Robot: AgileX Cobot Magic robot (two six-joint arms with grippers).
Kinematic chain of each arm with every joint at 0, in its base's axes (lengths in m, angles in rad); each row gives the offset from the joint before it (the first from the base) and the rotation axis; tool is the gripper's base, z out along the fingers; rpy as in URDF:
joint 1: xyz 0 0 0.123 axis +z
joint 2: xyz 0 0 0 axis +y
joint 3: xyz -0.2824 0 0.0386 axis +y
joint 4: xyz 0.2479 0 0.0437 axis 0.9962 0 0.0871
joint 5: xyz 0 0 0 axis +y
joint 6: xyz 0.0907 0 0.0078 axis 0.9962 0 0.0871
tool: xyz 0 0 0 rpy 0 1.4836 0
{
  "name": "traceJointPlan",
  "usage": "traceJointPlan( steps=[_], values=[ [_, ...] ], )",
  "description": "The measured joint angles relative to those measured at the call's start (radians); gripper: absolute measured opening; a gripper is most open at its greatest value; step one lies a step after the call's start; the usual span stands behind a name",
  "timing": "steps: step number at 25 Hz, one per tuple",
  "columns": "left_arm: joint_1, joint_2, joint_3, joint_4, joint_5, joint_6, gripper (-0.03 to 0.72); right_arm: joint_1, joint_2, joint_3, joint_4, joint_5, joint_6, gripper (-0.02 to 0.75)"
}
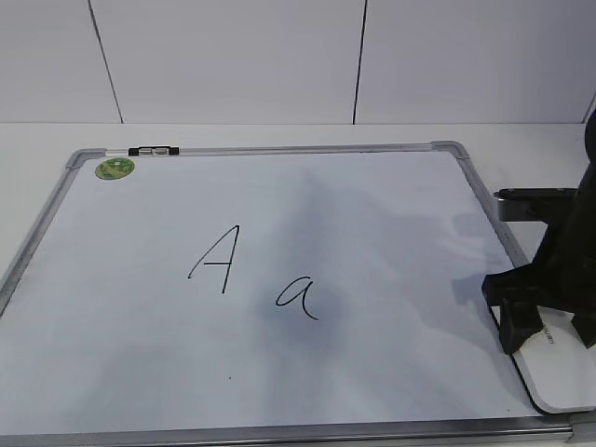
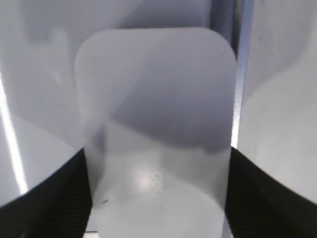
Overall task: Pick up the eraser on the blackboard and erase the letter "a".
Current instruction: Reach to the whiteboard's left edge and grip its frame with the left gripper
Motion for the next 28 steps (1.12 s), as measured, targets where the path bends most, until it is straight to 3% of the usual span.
traceJointPlan(
  steps=[12, 17, 28],
  values=[
    [0.0, 0.0, 0.0, 0.0, 0.0, 0.0, 0.182, 0.0, 0.0, 0.0, 0.0, -0.002, 0.0, 0.547],
    [0.0, 0.0, 0.0, 0.0, 0.0, 0.0, 0.182, 0.0, 0.003, -0.005, 0.052, 0.0, -0.015, 0.547],
    [0.0, 0.0, 0.0, 0.0, 0.0, -0.002, 0.182, 0.0, 0.008, -0.167, 0.069, 0.163, -0.05, 0.547]
  ],
)
